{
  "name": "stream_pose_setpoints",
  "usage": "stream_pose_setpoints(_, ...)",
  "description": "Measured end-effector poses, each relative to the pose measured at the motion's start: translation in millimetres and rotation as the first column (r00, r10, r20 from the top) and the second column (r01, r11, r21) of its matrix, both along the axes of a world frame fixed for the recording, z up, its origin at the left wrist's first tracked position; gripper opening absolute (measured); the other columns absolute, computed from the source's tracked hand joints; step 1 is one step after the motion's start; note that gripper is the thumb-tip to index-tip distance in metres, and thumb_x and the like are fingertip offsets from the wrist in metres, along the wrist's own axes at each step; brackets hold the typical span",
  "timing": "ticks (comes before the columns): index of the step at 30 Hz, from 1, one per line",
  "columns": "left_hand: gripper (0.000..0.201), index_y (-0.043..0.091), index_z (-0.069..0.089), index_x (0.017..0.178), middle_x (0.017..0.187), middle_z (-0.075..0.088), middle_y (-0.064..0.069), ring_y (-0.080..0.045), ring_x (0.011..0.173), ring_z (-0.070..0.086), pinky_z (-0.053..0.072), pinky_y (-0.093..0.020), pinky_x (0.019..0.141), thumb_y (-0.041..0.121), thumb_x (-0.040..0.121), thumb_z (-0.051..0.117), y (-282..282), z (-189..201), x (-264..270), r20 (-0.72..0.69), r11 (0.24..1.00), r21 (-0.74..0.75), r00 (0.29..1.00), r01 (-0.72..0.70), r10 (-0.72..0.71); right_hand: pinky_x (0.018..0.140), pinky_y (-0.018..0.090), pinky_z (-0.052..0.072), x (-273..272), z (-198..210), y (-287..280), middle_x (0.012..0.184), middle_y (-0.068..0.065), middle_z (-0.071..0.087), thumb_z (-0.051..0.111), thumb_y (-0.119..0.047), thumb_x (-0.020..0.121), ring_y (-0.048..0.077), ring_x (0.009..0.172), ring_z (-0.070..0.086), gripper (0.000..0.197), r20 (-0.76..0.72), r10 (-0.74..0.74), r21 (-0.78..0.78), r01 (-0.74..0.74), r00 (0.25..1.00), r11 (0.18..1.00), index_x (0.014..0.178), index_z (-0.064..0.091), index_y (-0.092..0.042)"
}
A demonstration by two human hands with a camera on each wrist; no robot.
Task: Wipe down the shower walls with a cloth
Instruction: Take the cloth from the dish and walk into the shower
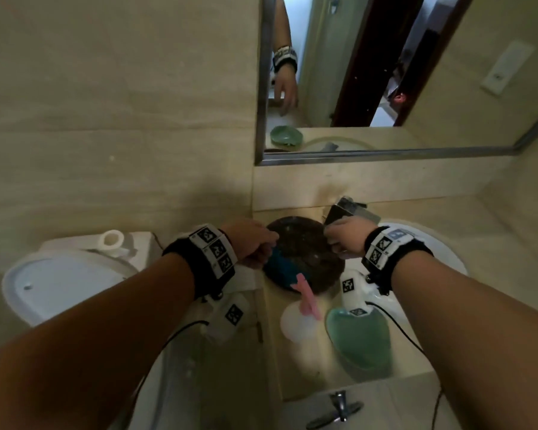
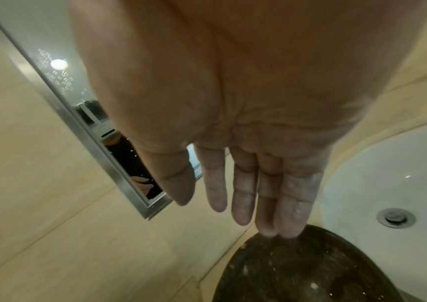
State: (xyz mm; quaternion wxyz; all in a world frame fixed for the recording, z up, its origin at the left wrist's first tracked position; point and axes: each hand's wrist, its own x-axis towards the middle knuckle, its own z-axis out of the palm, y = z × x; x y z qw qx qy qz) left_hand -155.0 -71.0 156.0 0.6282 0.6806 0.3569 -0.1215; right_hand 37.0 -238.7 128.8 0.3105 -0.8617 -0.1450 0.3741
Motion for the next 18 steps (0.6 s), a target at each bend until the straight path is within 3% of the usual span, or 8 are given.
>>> stream_pose_setpoints(2,0.023,0.008,0.059,0.085,0.075,0.059,-0.009,-0.02,0.064,0.056,0.051,-0.033,0.065,0.018,0.106,0.059,18.9,-14.3,4.8,0.042,0.999,0.022,0.998,-0.043,0.042,0.063,0.033,0.054,-5.8,-3.7,10.4,0.086,0.008,0.065,0.064,-0.021,0.097,0.024,0.072,0.063,0.014,-0.002,0.013,-0.014,-0.013,1.0,1.0,0.108,0.069,-0.015)
stream_pose_setpoints(6,0.018,0.01,0.06,0.087,0.072,0.061,-0.008,-0.02,0.061,0.058,0.052,-0.033,0.06,0.016,0.103,0.064,41.3,-46.0,11.6,0.067,0.999,0.027,0.997,-0.038,0.036,0.08,0.037,0.06,-13.9,-19.4,20.7,0.098,0.009,0.072,0.062,-0.022,0.099,0.026,0.089,0.069,0.014,-0.008,0.035,-0.076,-0.036,0.999,0.996,0.111,0.069,-0.02)
stream_pose_setpoints(9,0.021,0.012,0.058,0.082,0.07,0.055,-0.009,-0.02,0.056,0.052,0.046,-0.033,0.06,0.016,0.101,0.067,49.4,-71.5,21.0,0.046,1.0,-0.008,0.999,-0.017,0.017,0.08,0.037,0.06,-11.7,-36.7,22.6,0.1,0.008,0.072,0.063,-0.02,0.098,0.024,0.087,0.07,0.016,-0.029,0.03,-0.106,-0.033,0.999,0.994,0.112,0.069,-0.019)
stream_pose_setpoints(11,0.017,0.015,0.062,0.085,0.077,0.06,-0.01,-0.023,0.068,0.058,0.053,-0.037,0.067,0.022,0.1,0.069,52.5,-88.6,28.3,0.007,1.0,0.018,1.0,-0.014,0.014,0.08,0.036,0.06,-7.7,-49.1,23.1,0.099,0.008,0.071,0.062,-0.017,0.098,0.023,0.086,0.069,0.015,-0.054,0.023,-0.122,-0.029,0.998,0.992,0.111,0.069,-0.02)
stream_pose_setpoints(13,0.014,0.019,0.065,0.09,0.092,0.066,-0.011,-0.027,0.085,0.065,0.06,-0.042,0.084,0.029,0.1,0.069,53.9,-104.4,35.8,-0.035,1.0,0.011,0.999,-0.007,0.008,0.081,0.037,0.06,-1.2,-67.1,23.7,0.096,0.009,0.071,0.062,-0.015,0.097,0.022,0.084,0.068,0.017,-0.093,0.006,-0.137,-0.019,0.996,0.99,0.111,0.069,-0.021)
stream_pose_setpoints(15,0.014,0.021,0.066,0.095,0.109,0.07,-0.012,-0.031,0.102,0.069,0.059,-0.049,0.098,0.033,0.099,0.069,56.1,-117.1,43.8,-0.08,1.0,0.009,0.997,0.012,-0.011,0.082,0.037,0.059,5.3,-88.8,27.0,0.091,0.011,0.07,0.062,-0.013,0.096,0.022,0.082,0.067,0.019,-0.12,-0.009,-0.164,-0.011,0.993,0.986,0.111,0.07,-0.02)
stream_pose_setpoints(18,0.015,0.022,0.069,0.101,0.117,0.071,-0.012,-0.032,0.109,0.069,0.059,-0.051,0.098,0.036,0.097,0.07,61.1,-135.8,58.8,-0.116,1.0,0.021,0.993,0.02,-0.018,0.08,0.037,0.059,13.2,-122.4,33.5,0.087,0.012,0.07,0.066,-0.012,0.094,0.023,0.081,0.066,0.011,-0.15,-0.02,-0.199,-0.01,0.989,0.98,0.102,0.073,-0.016)
